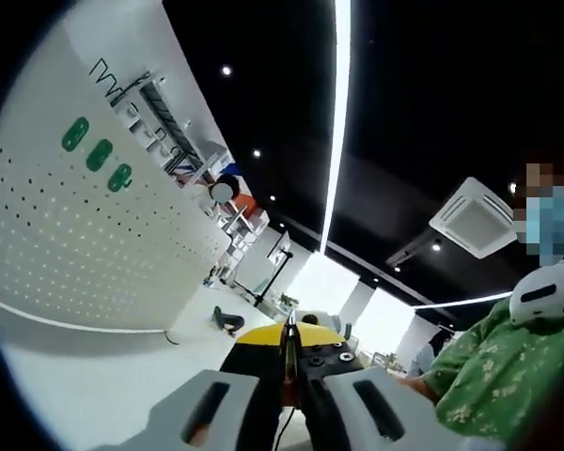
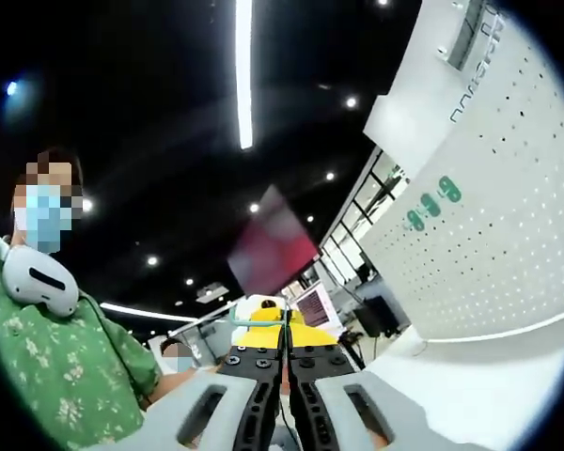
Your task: Insert the hook assembly into the mounting plate slot until the hook locks in place.
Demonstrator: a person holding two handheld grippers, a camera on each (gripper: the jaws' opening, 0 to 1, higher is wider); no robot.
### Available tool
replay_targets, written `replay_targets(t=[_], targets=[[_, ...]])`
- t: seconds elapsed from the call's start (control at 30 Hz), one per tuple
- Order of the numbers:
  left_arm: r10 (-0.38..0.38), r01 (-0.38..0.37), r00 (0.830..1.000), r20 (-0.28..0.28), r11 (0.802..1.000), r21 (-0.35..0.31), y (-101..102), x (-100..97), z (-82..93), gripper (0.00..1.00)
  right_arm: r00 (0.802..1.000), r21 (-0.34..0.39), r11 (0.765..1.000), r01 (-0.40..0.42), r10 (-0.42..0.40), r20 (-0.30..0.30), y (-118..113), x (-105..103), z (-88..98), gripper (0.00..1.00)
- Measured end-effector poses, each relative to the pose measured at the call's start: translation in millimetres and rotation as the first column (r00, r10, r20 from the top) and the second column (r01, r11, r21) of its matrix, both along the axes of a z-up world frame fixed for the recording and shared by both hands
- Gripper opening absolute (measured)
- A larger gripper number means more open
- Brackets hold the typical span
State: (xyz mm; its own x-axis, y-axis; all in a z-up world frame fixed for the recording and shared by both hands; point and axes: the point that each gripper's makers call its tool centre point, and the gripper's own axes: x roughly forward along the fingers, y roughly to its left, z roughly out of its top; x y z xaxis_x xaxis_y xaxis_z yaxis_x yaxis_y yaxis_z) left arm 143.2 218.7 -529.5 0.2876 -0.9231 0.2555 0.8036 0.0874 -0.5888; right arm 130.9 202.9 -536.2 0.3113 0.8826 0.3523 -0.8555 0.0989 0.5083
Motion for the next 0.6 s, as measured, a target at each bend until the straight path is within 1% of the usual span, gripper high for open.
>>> replay_targets(t=[0.1, 0.27, 0.6], targets=[[0.000, 0.000, 1.000, 0.006, 1.000, 0.008, -0.9, 0.2, -0.9, 0.03, 1.000, -0.001, 1.000, 0.002, -0.002, -0.001, -0.5, 0.5, -0.9, 0.00], [0.002, -0.002, 1.000, 0.001, 1.000, 0.006, -1.9, 0.8, -1.2, 0.02, 1.000, 0.004, 1.000, 0.006, -0.006, -0.019, -1.3, 2.2, -1.5, 0.00], [0.025, -0.025, 1.000, 0.009, 1.000, 0.016, -2.2, 4.6, -0.3, 0.02, 0.999, 0.005, 0.999, 0.032, -0.032, -0.024, -4.9, 7.8, -1.0, 0.01]])
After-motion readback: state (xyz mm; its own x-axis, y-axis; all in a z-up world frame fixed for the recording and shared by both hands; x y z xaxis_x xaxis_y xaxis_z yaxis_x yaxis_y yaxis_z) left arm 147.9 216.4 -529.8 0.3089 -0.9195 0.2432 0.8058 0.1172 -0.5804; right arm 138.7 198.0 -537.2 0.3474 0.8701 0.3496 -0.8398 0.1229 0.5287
